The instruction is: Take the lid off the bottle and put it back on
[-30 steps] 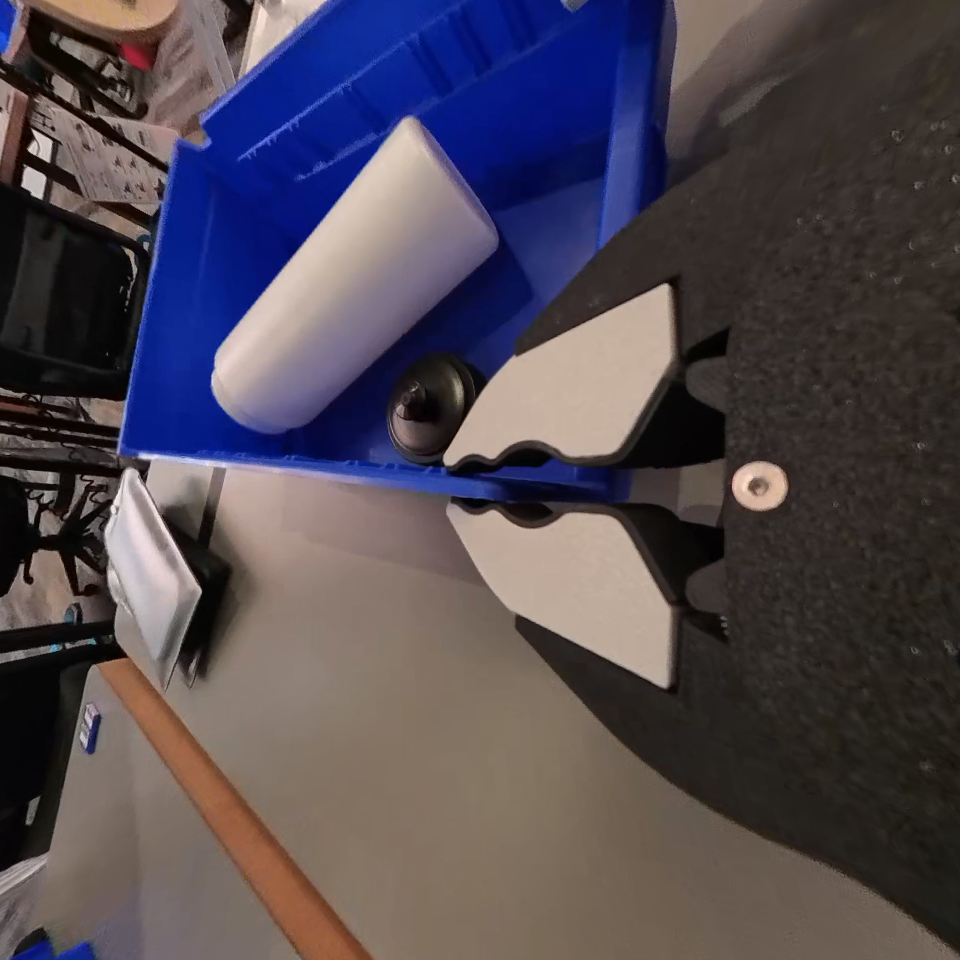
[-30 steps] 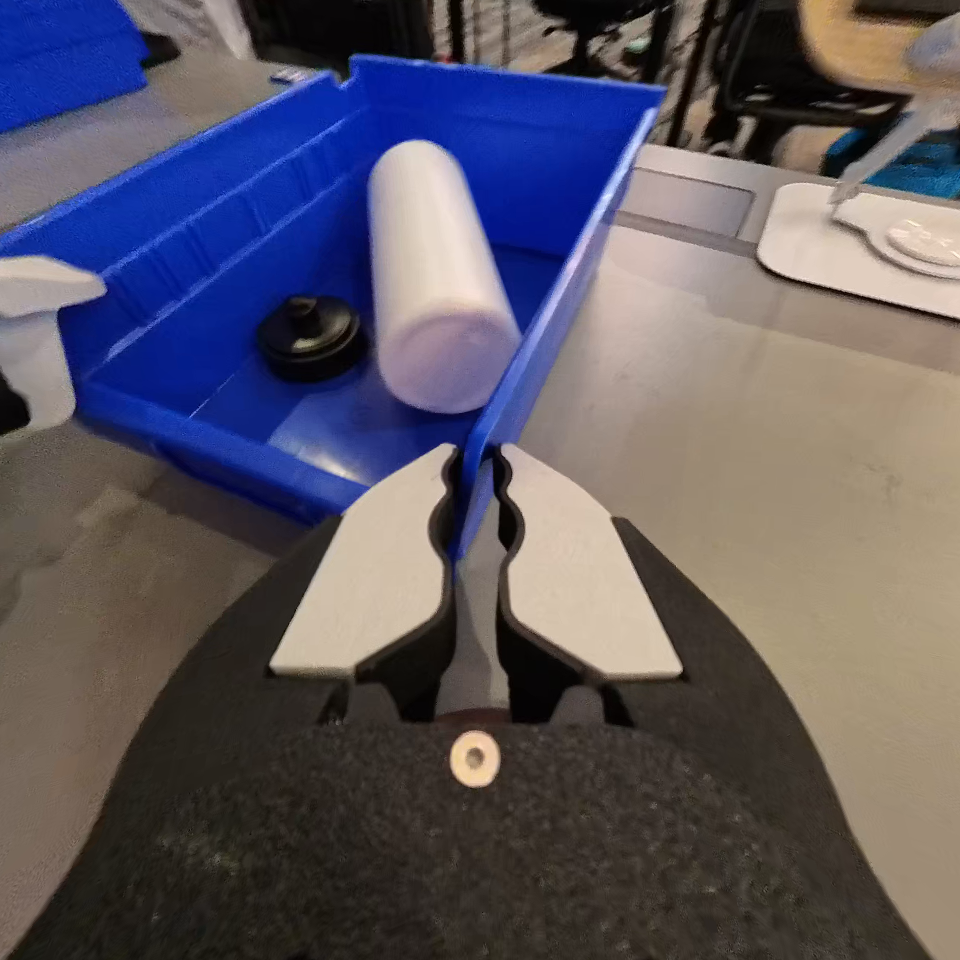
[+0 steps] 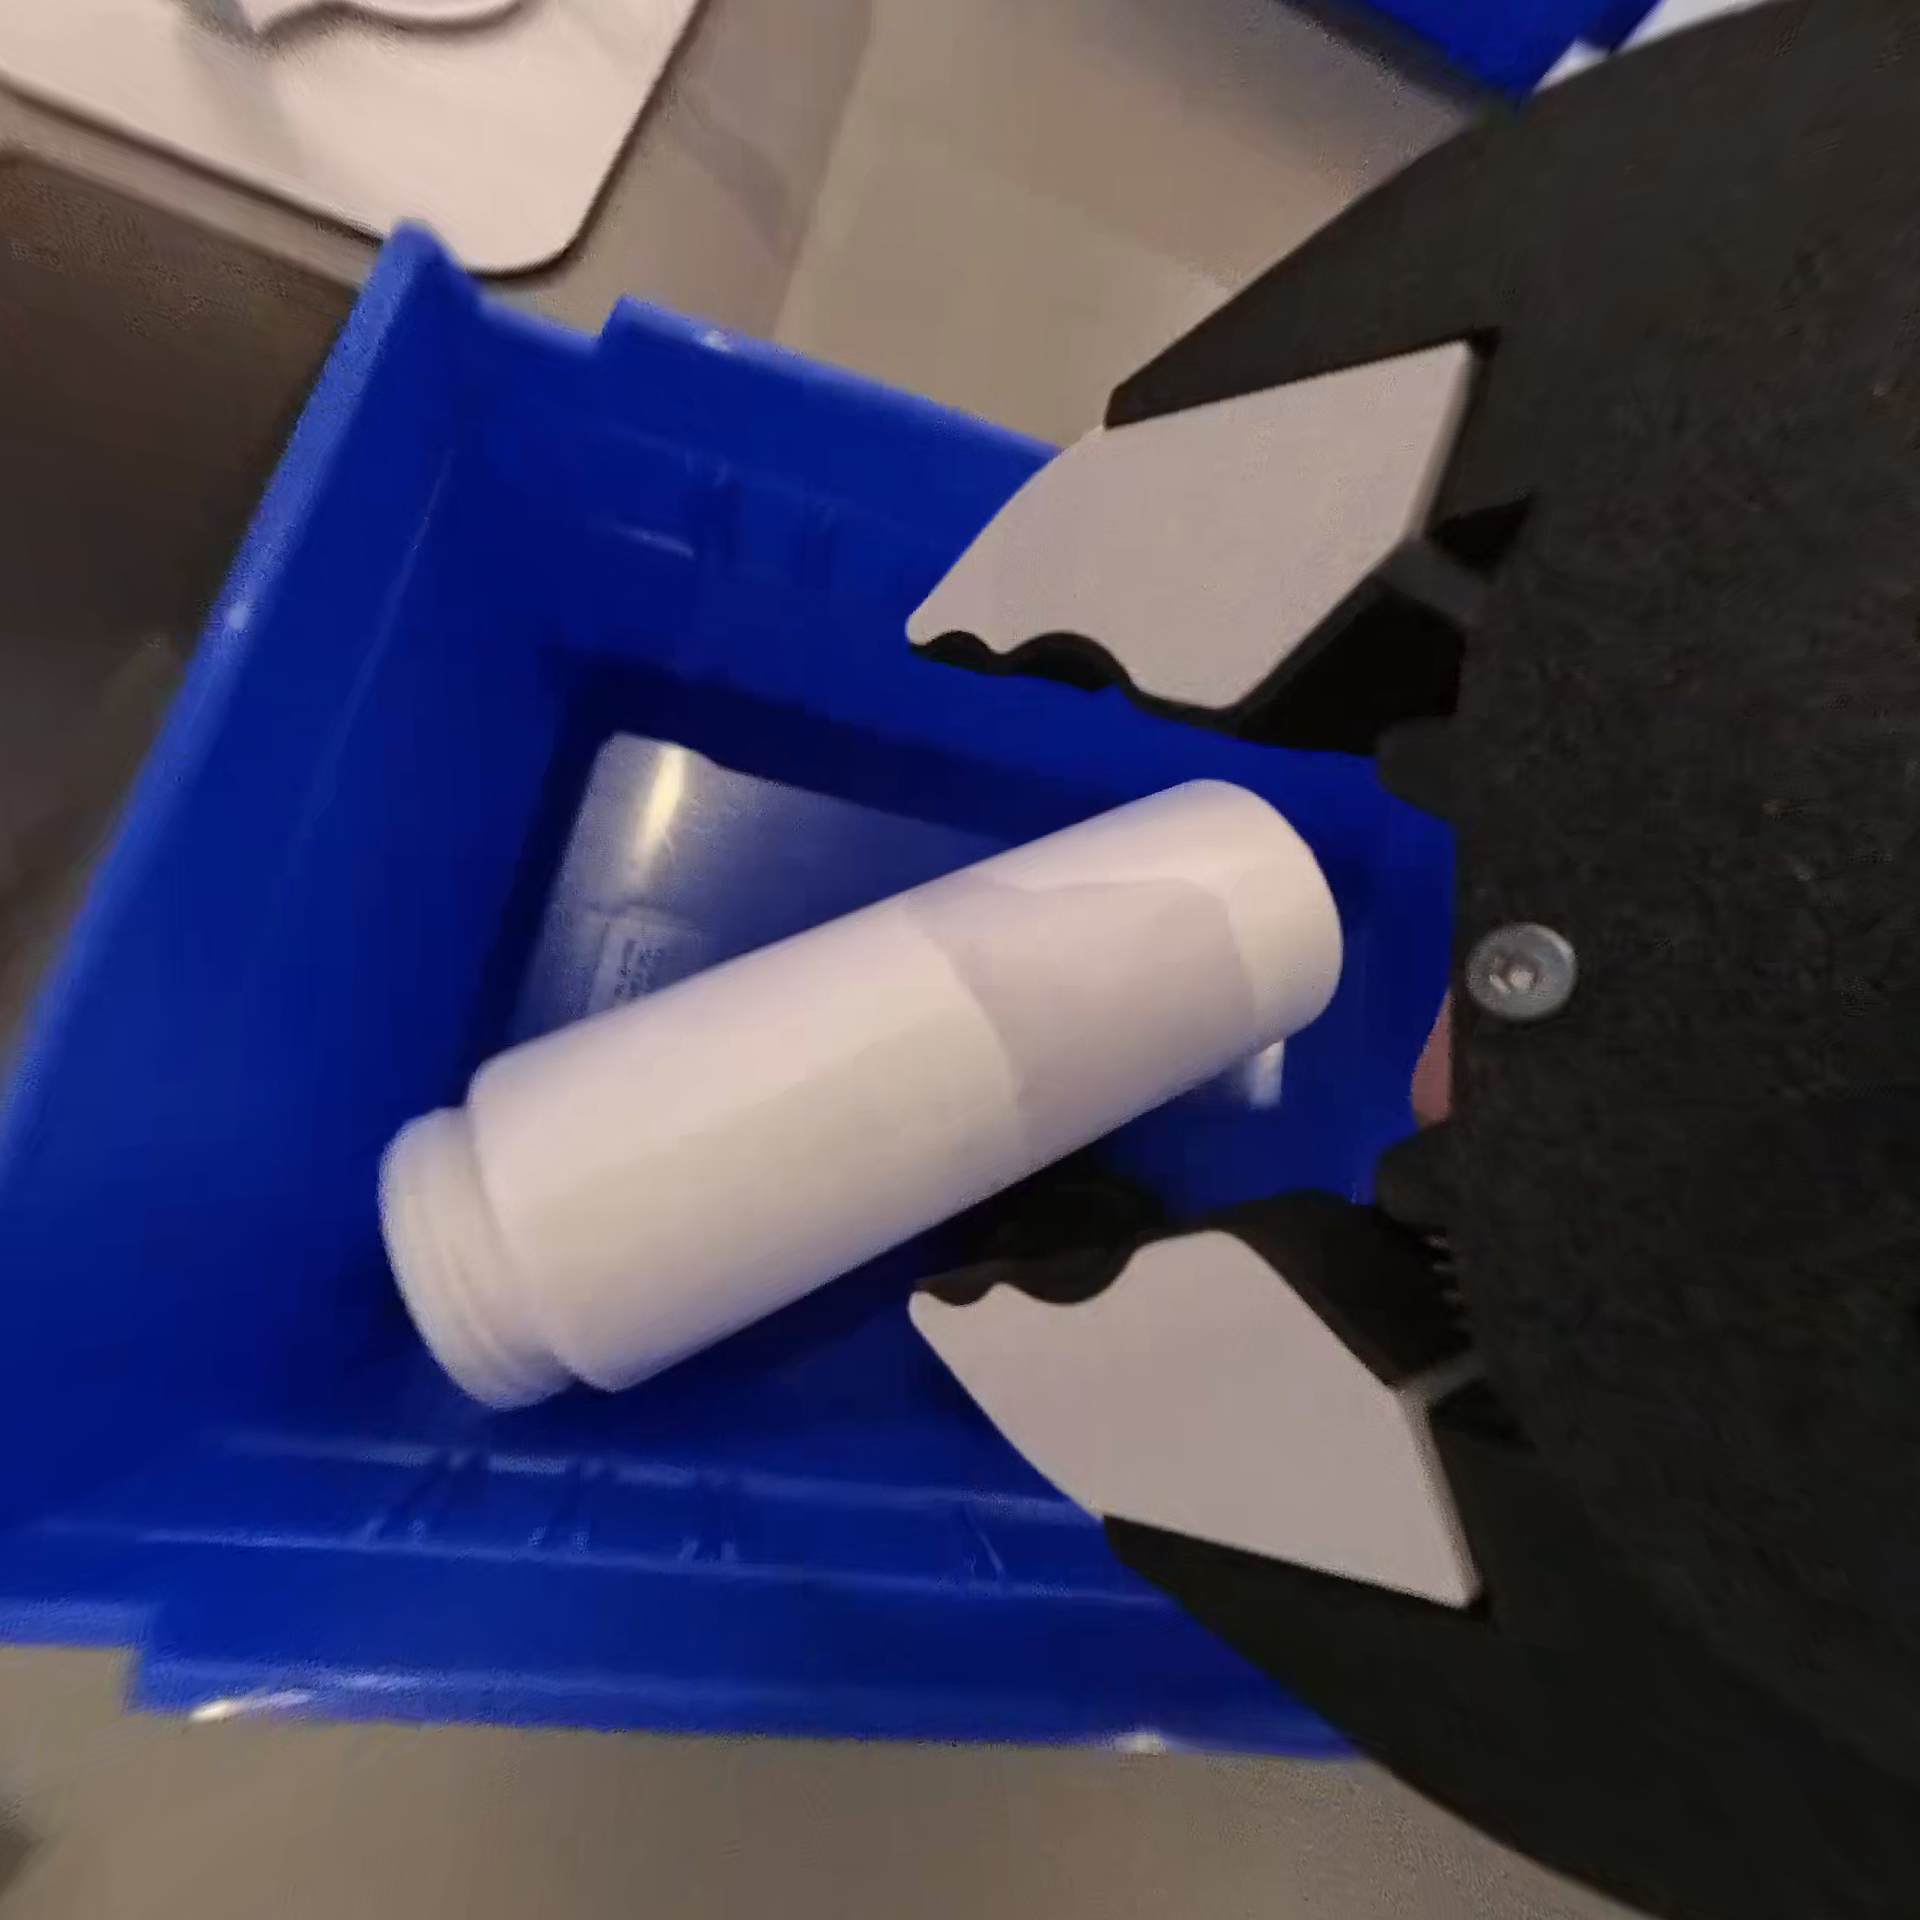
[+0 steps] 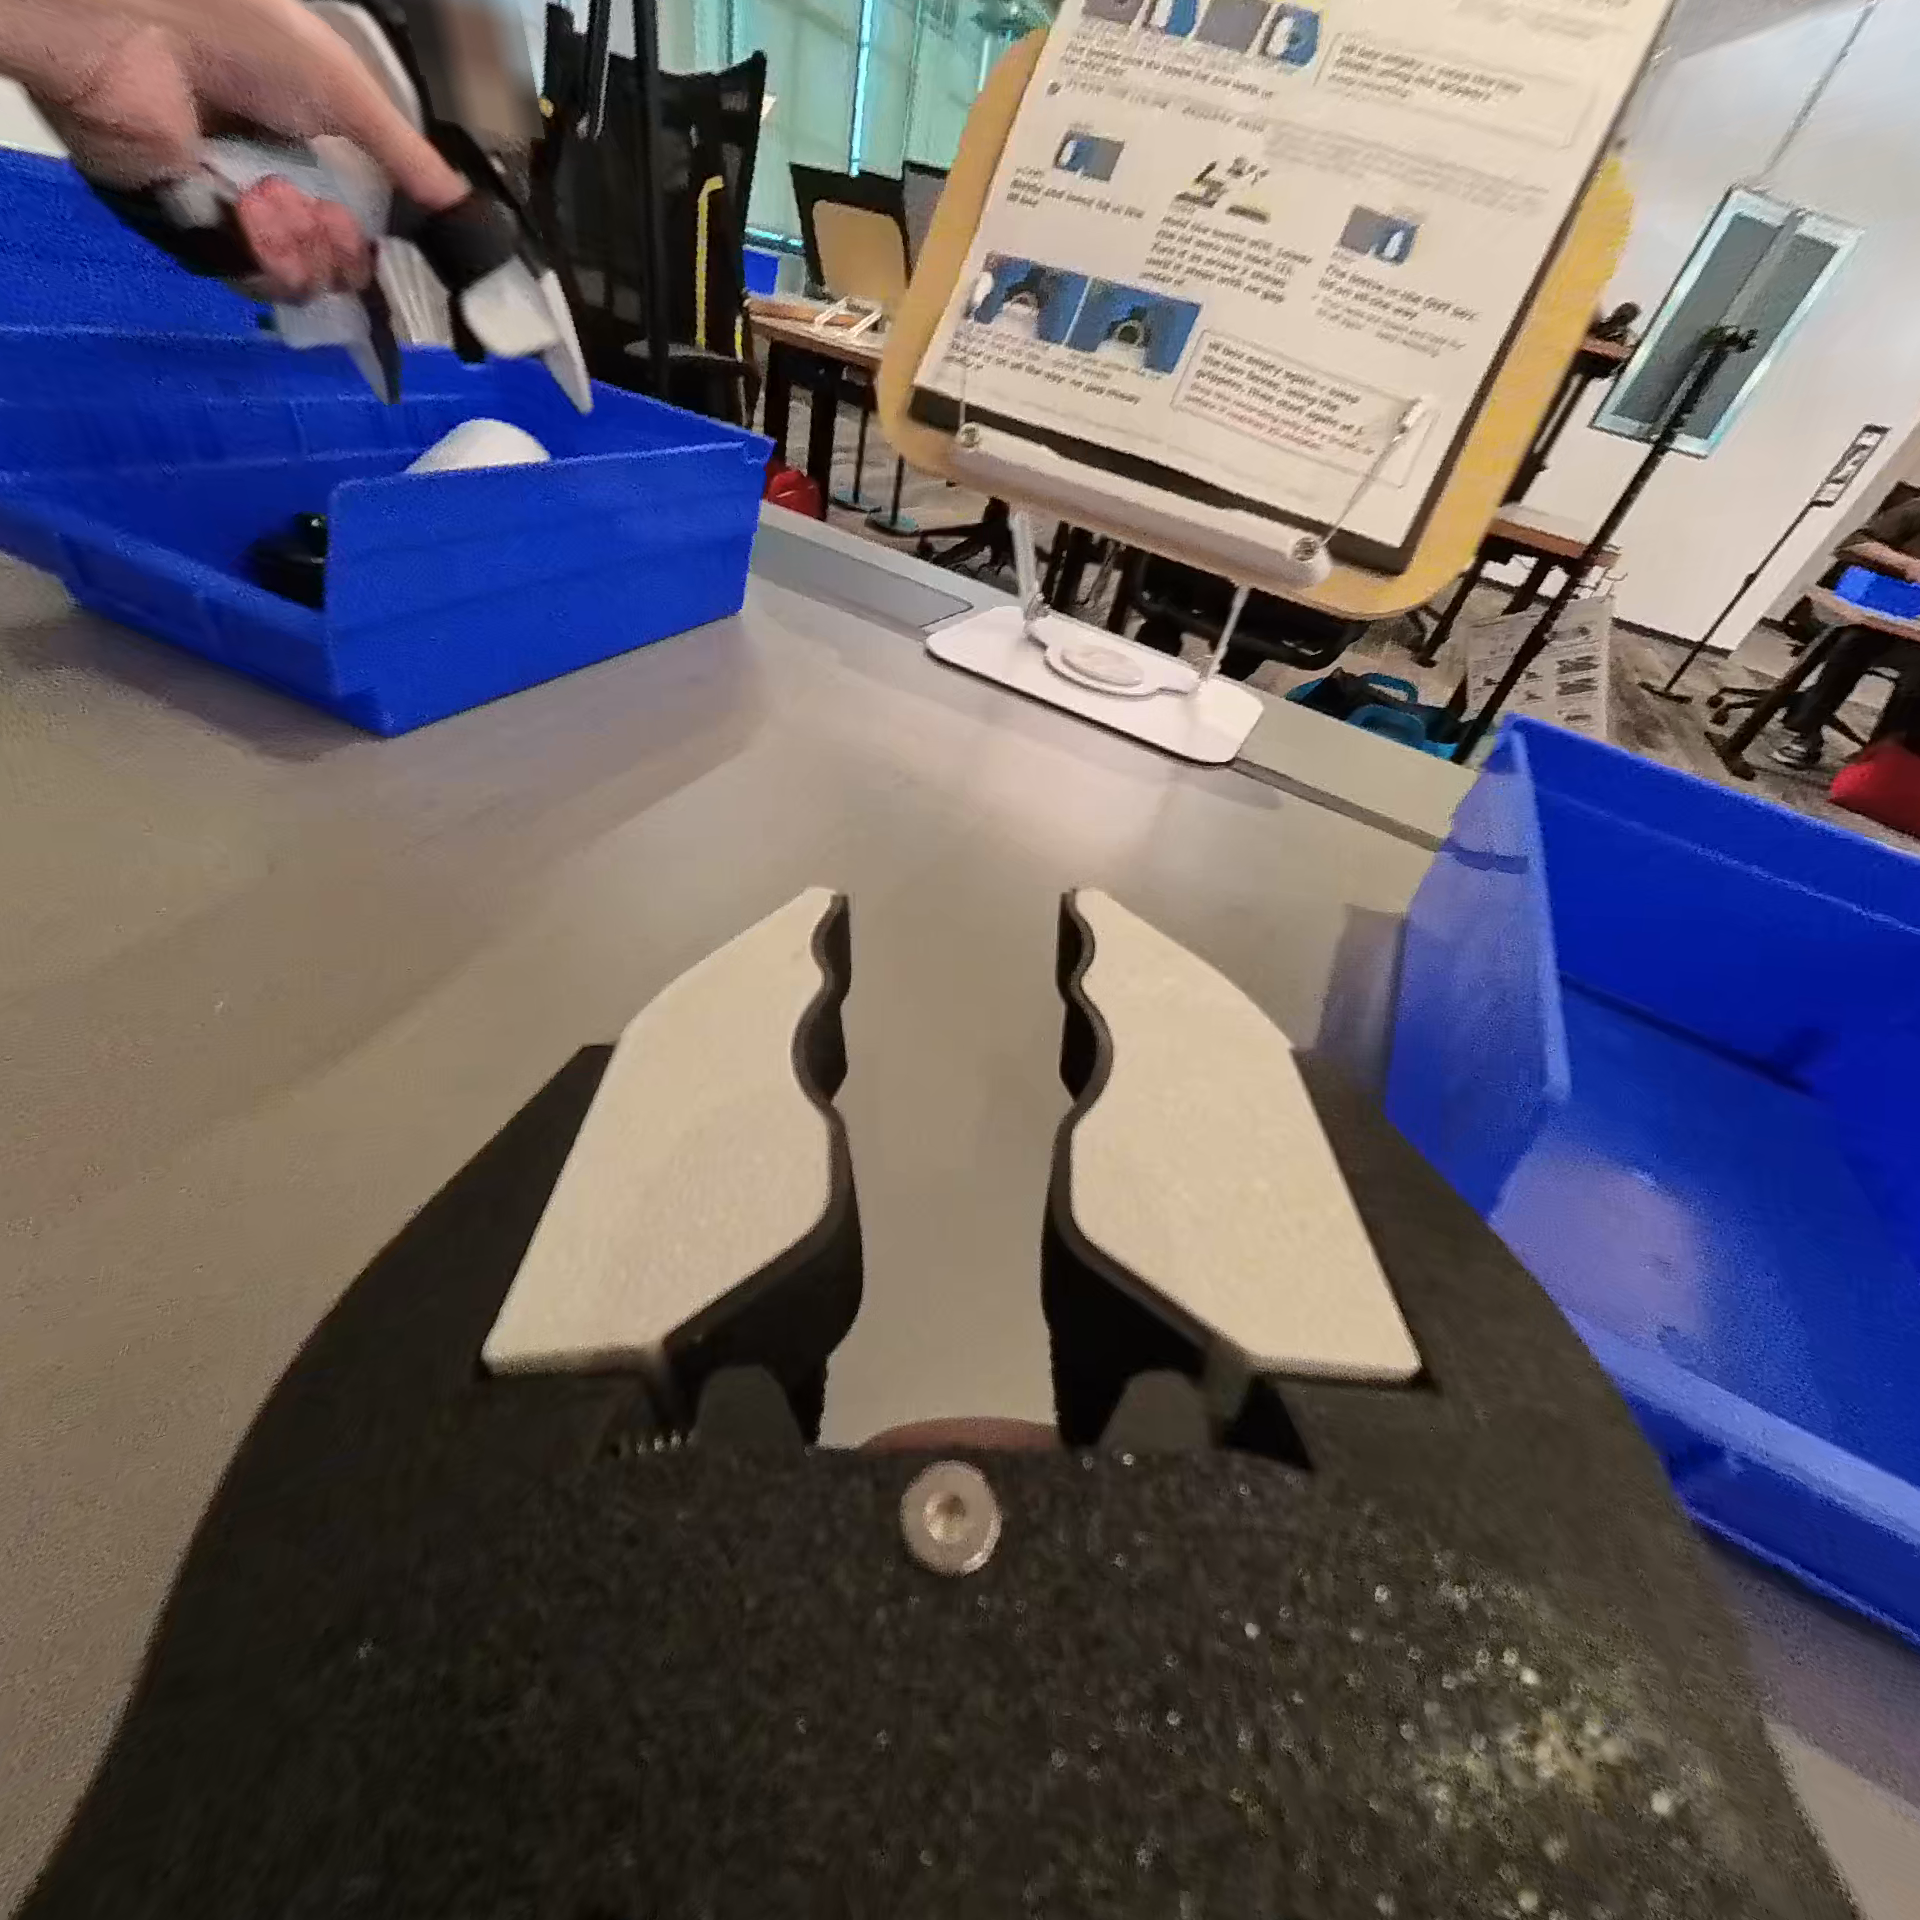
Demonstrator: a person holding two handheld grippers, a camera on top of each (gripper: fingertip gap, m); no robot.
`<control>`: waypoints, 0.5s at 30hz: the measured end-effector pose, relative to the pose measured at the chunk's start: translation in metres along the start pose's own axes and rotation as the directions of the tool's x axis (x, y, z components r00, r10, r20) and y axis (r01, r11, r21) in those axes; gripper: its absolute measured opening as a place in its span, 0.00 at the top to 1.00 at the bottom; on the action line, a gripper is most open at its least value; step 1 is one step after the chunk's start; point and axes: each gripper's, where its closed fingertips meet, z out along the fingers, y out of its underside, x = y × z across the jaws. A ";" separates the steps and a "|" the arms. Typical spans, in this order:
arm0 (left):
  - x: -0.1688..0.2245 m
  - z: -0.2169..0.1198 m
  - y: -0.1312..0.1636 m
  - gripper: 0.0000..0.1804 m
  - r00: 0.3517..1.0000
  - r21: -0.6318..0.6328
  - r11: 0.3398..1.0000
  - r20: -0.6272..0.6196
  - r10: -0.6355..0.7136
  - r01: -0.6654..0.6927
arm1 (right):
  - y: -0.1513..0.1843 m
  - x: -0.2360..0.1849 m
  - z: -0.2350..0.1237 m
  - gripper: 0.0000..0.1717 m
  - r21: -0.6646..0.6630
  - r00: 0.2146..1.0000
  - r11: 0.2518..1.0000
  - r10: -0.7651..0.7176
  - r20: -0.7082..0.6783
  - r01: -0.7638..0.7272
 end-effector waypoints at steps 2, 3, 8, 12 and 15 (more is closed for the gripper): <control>-0.008 0.011 0.000 0.40 0.996 -0.034 0.995 -0.001 -0.091 0.091 | 0.003 -0.008 0.001 0.78 -0.008 1.000 1.000 -0.020 0.019 0.020; -0.012 0.016 0.001 0.40 0.993 -0.048 0.992 0.015 -0.120 0.121 | 0.004 -0.011 0.002 0.78 -0.011 0.999 0.999 -0.032 0.029 0.033; -0.013 0.042 0.025 0.42 0.981 -0.150 0.969 0.022 -0.193 0.194 | 0.011 -0.017 0.006 0.78 -0.033 0.995 0.995 -0.088 0.036 0.089; 0.003 0.051 0.037 0.53 0.990 -0.190 0.974 -0.040 -0.132 0.122 | 0.013 -0.017 0.009 0.78 -0.043 0.998 0.999 -0.024 0.058 0.026; 0.001 0.046 0.033 0.53 1.000 -0.164 0.986 -0.019 -0.007 0.004 | 0.014 -0.016 0.009 0.78 -0.048 0.997 0.998 0.033 0.074 -0.029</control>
